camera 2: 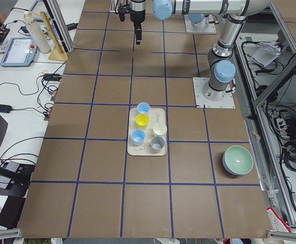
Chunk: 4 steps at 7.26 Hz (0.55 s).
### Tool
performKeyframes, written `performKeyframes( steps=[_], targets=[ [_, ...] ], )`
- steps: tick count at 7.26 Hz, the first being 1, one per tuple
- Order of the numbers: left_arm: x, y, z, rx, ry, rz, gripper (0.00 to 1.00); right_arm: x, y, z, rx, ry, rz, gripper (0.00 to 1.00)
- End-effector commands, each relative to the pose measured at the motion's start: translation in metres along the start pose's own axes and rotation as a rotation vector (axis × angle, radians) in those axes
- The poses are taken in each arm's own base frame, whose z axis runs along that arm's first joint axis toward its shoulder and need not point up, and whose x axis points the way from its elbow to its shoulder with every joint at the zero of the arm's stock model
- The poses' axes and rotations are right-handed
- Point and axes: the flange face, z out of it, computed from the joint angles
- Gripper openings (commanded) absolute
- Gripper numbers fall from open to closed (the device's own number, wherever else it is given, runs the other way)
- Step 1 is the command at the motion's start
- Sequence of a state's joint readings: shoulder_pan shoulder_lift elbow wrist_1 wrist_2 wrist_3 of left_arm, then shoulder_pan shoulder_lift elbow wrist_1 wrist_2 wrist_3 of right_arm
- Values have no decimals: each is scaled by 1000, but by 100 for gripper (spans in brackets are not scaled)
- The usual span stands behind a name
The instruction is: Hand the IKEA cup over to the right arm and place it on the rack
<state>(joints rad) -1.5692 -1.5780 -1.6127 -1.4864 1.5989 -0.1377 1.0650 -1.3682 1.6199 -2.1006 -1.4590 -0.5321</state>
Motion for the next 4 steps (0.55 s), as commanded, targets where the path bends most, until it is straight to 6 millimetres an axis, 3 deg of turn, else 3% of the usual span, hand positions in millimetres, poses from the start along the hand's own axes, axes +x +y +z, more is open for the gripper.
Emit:
performKeyframes(
  steps=[1, 4],
  targets=[
    [0, 0, 0, 0, 2, 0, 100, 1, -5, 19, -1, -10, 3, 0],
    [0, 1, 1, -2, 2, 0, 100, -1, -6, 25, -9, -16, 4, 0]
  ],
)
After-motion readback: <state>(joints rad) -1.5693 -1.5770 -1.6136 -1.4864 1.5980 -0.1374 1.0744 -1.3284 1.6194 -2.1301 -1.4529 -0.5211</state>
